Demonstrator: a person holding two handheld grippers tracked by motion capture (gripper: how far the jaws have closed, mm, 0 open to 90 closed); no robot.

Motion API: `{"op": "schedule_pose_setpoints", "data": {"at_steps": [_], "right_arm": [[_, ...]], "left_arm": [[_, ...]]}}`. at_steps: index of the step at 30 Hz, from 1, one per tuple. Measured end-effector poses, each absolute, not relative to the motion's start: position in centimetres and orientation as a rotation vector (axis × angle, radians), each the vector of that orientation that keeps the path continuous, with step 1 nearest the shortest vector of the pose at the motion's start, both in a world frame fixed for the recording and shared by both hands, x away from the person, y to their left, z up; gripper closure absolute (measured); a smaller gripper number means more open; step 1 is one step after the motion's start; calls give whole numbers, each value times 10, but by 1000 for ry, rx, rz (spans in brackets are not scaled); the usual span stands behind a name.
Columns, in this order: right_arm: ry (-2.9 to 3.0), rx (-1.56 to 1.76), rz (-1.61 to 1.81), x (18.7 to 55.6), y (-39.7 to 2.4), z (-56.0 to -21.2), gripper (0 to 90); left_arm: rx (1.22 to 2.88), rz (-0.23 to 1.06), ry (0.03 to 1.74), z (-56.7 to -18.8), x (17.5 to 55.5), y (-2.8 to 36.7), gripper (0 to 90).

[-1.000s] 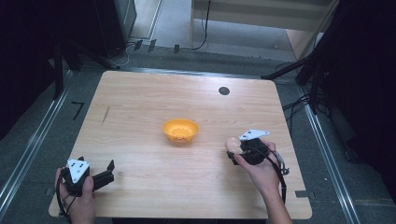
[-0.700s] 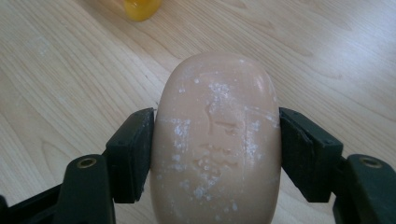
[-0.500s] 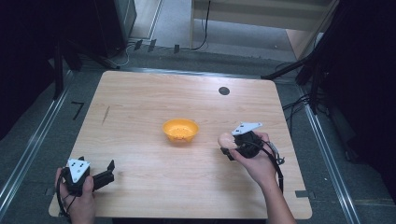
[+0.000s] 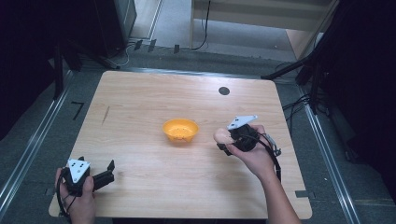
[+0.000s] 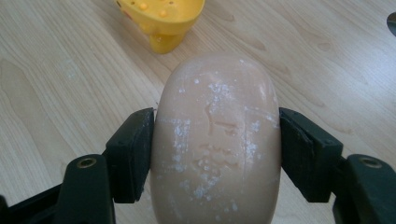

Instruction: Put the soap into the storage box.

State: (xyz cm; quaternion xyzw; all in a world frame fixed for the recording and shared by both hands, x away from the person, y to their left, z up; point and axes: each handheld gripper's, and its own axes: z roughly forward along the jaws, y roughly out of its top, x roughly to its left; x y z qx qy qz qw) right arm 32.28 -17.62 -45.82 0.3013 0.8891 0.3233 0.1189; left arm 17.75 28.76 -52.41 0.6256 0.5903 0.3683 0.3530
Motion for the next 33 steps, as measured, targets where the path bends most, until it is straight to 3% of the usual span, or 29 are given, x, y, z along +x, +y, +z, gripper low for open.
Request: {"op": "schedule_pose_setpoints", "data": {"at_steps": [33], "right_arm": [[2707,645,985,350,-142,-445,326]], "left_arm": [[1627,936,1525,-524,178,288,9]]}}
